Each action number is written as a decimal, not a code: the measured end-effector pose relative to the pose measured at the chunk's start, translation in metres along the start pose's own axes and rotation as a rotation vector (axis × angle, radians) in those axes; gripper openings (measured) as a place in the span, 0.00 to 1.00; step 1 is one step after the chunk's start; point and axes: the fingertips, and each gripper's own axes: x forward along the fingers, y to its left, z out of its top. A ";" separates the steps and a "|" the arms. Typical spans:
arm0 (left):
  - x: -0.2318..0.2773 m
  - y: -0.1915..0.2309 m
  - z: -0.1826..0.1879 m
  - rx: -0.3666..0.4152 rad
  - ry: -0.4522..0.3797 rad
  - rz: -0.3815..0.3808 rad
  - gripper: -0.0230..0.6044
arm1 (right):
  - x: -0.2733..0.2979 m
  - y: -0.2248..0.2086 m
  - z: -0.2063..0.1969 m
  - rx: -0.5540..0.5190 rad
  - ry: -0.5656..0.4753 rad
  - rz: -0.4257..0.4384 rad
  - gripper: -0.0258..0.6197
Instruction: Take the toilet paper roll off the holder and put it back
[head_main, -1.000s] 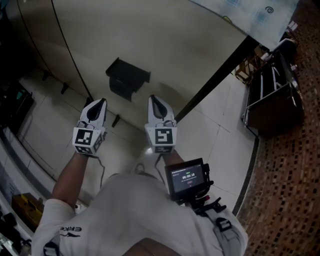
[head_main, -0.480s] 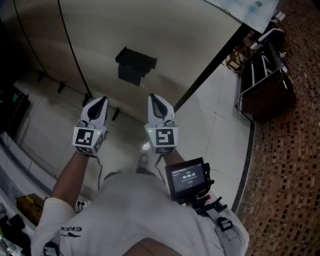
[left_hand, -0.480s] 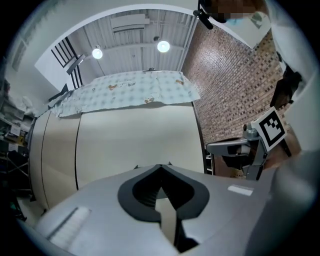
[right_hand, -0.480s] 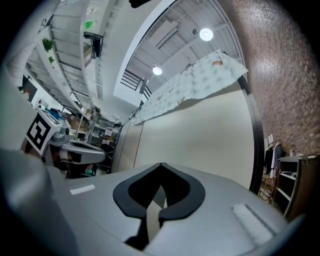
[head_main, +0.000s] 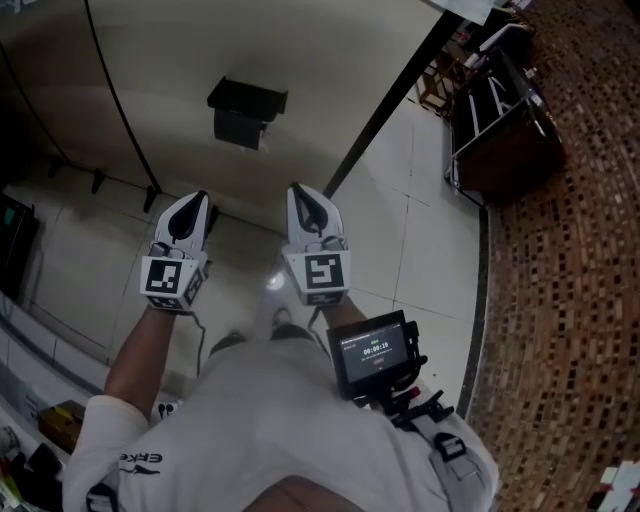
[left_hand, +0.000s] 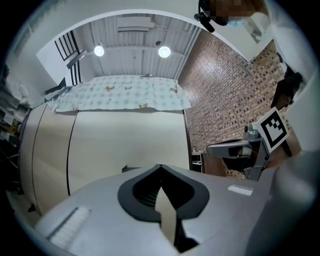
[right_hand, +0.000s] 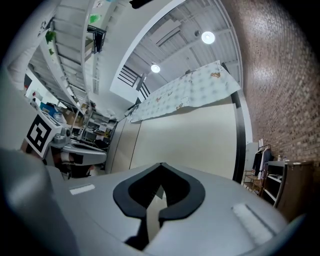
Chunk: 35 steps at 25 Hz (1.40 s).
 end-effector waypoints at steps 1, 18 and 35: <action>0.000 -0.003 0.002 -0.003 -0.006 0.000 0.04 | -0.002 -0.002 0.001 -0.002 -0.002 -0.003 0.06; 0.012 -0.025 0.012 -0.020 -0.036 0.077 0.04 | -0.007 -0.021 -0.004 0.129 -0.008 0.078 0.06; 0.020 -0.034 0.007 0.026 -0.012 0.084 0.04 | -0.006 -0.030 -0.018 0.110 0.024 0.099 0.06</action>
